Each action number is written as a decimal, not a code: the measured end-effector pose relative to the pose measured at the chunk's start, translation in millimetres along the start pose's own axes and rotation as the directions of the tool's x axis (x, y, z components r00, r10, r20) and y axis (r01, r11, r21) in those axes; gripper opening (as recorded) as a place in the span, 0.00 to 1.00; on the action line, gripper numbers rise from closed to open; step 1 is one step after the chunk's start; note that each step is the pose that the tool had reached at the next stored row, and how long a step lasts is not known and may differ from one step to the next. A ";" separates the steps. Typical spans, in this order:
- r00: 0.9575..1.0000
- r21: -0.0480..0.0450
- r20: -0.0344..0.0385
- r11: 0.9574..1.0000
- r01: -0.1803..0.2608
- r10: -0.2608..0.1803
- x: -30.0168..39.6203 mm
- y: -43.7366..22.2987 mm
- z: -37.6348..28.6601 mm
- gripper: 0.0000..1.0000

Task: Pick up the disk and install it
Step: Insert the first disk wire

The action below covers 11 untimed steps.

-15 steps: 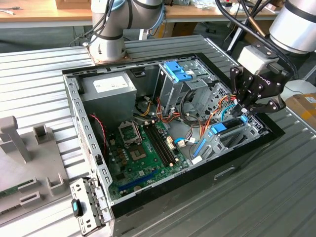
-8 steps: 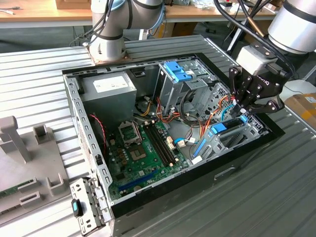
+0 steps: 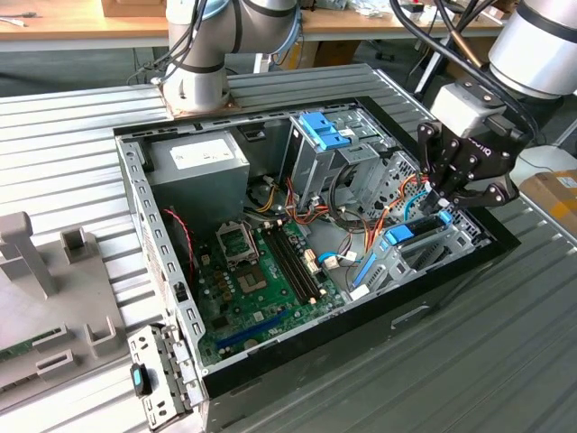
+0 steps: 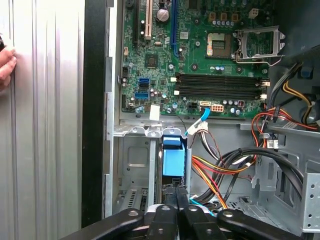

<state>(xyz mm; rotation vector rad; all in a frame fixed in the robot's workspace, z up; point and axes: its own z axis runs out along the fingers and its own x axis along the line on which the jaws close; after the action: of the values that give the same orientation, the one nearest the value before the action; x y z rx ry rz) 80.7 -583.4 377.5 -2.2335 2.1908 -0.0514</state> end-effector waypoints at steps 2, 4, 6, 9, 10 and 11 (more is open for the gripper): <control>1.000 0.000 0.000 1.000 0.000 0.000 -0.3 0.2 0.0 0.30; 1.000 0.000 -0.001 1.000 0.019 -0.019 -1.8 -0.6 0.0 0.30; 0.996 0.001 0.002 0.996 0.085 -0.085 -1.9 -0.7 0.0 0.30; 0.988 0.003 0.004 0.988 0.155 -0.155 -1.9 -1.9 0.0 0.30; 0.986 0.003 0.004 0.986 0.167 -0.167 -1.9 -2.4 0.1 0.30; 0.985 0.003 0.005 0.985 0.175 -0.175 -2.0 -2.6 0.1 0.30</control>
<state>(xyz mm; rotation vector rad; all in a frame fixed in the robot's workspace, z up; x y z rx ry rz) 83.3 -581.4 377.5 -2.4152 1.9848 -0.0503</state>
